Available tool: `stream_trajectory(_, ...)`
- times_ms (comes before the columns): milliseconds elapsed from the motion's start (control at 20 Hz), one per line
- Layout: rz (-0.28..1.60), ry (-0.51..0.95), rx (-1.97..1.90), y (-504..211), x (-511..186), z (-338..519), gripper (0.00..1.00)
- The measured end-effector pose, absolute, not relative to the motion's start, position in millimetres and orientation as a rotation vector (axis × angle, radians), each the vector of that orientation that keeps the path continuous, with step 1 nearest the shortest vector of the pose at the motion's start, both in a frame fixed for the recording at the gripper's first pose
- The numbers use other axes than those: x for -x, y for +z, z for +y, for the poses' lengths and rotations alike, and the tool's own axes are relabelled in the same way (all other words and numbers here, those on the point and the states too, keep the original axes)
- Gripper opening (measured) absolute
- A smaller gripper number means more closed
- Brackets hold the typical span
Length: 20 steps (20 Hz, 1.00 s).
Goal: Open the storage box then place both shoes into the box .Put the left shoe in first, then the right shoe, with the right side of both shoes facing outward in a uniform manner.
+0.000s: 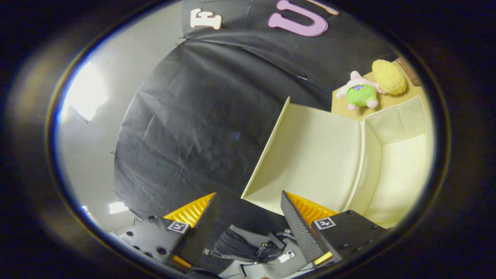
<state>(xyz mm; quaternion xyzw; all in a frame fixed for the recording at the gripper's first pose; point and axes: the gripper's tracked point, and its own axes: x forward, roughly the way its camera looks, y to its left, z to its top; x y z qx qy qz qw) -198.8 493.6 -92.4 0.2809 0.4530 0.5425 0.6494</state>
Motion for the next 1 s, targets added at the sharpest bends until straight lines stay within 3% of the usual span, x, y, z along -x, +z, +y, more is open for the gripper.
stream_trajectory(300, 0.913, 1.118, -0.539, -105, 163, 462, 0.99)
stream_trajectory(700, 0.757, 0.796, -0.299, -144, 82, 338, 0.99)
stream_trajectory(1000, 0.752, 0.540, -0.141, -181, 50, 217, 0.98)
